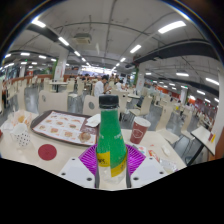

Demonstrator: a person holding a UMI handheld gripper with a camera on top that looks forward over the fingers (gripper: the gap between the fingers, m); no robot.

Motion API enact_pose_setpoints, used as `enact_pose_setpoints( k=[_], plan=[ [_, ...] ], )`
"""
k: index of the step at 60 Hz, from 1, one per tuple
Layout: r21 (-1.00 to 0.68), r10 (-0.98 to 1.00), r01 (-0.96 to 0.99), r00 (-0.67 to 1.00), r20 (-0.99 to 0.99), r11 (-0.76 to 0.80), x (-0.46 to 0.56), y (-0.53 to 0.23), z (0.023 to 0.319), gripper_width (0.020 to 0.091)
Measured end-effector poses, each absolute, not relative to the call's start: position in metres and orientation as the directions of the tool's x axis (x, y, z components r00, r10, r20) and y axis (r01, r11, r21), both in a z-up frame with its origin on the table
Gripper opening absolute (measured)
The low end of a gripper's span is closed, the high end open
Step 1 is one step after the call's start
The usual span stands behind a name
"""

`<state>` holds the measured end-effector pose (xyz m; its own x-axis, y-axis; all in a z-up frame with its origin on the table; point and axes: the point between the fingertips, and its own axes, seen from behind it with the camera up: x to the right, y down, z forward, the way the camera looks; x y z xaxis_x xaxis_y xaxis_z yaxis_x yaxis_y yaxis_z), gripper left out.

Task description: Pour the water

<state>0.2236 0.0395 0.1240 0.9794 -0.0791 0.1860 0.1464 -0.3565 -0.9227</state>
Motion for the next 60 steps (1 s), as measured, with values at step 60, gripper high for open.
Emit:
enact_pose_setpoints(
  k=[60],
  plan=[
    [0.328,0.26,0.936,-0.287,0.922,-0.128,-0.037,0.123,0.171,0.0352]
  ],
)
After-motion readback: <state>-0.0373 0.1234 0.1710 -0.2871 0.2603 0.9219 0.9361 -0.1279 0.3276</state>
